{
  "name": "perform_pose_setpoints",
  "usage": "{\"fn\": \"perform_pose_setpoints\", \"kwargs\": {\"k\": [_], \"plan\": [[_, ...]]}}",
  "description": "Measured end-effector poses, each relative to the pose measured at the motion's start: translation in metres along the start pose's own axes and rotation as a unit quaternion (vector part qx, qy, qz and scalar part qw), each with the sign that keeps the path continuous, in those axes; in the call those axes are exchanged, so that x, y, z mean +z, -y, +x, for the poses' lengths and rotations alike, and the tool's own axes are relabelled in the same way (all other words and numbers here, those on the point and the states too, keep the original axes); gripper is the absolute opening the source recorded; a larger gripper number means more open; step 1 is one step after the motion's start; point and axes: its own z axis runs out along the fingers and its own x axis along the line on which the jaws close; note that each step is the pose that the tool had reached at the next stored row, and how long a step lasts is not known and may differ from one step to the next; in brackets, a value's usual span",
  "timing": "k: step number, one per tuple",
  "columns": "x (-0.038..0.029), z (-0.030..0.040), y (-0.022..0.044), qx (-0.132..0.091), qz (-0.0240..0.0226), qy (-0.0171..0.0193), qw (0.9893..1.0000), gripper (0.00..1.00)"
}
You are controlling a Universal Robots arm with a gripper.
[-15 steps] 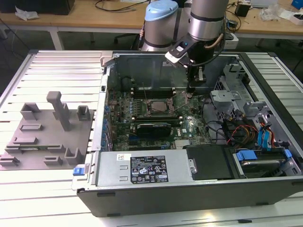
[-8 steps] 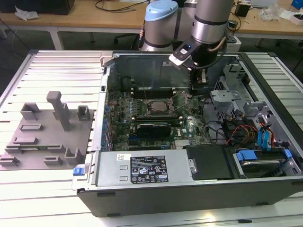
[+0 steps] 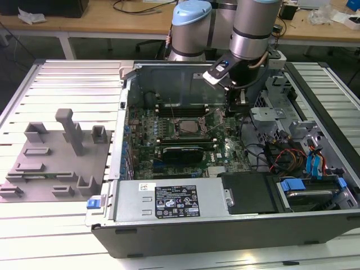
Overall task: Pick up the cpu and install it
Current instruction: 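Close the cpu cover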
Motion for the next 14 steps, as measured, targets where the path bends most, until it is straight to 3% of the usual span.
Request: {"fn": "perform_pose_setpoints", "kwargs": {"k": [7, 10, 14], "plan": [[0.0004, 0.0001, 0.0017, 0.0, 0.0, -0.0001, 1.0, 0.11], [0.0003, 0.0, 0.0067, 0.0, 0.0, -0.0001, 1.0, 0.11], [0.0004, 0.0001, 0.018, 0.0, 0.0, -0.0003, 1.0, 0.11]]}}
